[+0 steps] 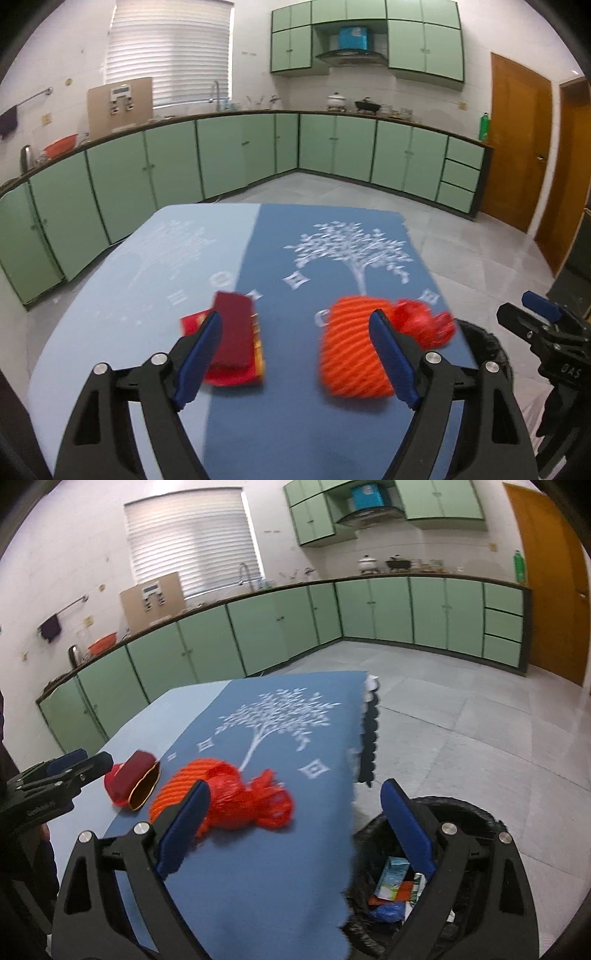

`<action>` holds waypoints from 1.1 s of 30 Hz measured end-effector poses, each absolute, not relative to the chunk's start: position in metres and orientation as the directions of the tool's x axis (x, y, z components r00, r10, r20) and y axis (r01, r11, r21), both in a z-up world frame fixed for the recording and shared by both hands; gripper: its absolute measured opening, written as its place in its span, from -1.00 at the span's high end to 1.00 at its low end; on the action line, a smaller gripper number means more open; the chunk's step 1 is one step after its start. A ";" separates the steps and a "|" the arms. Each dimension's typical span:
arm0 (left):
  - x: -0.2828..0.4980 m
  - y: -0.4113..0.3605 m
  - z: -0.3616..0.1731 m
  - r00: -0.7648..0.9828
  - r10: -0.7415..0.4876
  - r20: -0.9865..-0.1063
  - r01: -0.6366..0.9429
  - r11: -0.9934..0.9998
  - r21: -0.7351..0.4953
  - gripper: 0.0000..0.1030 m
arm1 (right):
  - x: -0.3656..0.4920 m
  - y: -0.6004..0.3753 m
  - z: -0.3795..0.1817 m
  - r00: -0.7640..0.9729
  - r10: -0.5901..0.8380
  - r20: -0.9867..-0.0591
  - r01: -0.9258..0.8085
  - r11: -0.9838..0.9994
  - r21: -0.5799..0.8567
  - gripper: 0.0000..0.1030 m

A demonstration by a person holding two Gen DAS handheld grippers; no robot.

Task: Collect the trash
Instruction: 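Move both tools back over the orange net and red bag, then grasp the red plastic bag with the right tool while the left tool grasps the orange foam net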

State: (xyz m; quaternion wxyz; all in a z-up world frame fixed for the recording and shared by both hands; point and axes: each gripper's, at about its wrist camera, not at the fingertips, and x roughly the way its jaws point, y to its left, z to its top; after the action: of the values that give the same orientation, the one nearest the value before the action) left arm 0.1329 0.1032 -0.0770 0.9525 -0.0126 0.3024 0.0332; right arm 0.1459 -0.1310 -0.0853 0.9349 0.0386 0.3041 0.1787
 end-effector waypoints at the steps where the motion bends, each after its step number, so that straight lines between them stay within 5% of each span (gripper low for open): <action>1: 0.132 0.107 -0.080 0.813 0.063 -0.579 -0.078 0.997 0.000 -0.55 | 0.147 -0.126 -0.087 0.747 0.362 -0.558 -0.317 0.931 0.180 -0.75; 10: 0.131 0.123 -0.097 0.796 0.090 -0.599 -0.101 0.995 0.014 -0.55 | 0.167 -0.090 -0.107 0.700 0.372 -0.610 -0.350 0.923 0.162 -0.75; 22: 0.139 0.119 -0.105 0.782 0.071 -0.619 -0.092 0.996 -0.001 -0.55 | 0.188 -0.075 -0.125 0.639 0.391 -0.662 -0.373 0.911 0.177 -0.50; 27: 0.143 0.114 -0.107 0.778 0.060 -0.625 -0.081 0.997 -0.005 -0.55 | 0.190 -0.070 -0.128 0.583 0.451 -0.676 -0.432 0.877 0.213 0.11; 33: 0.143 0.107 -0.105 0.779 0.050 -0.625 -0.070 0.998 -0.006 -0.55 | 0.183 -0.070 -0.124 0.577 0.479 -0.662 -0.464 0.859 0.217 0.31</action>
State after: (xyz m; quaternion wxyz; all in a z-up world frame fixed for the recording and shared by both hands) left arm 0.1435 0.1066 -0.1053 0.9430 -0.0146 0.3308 0.0319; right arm 0.1831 -0.0696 -0.1237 0.8878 0.0099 0.3759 0.2653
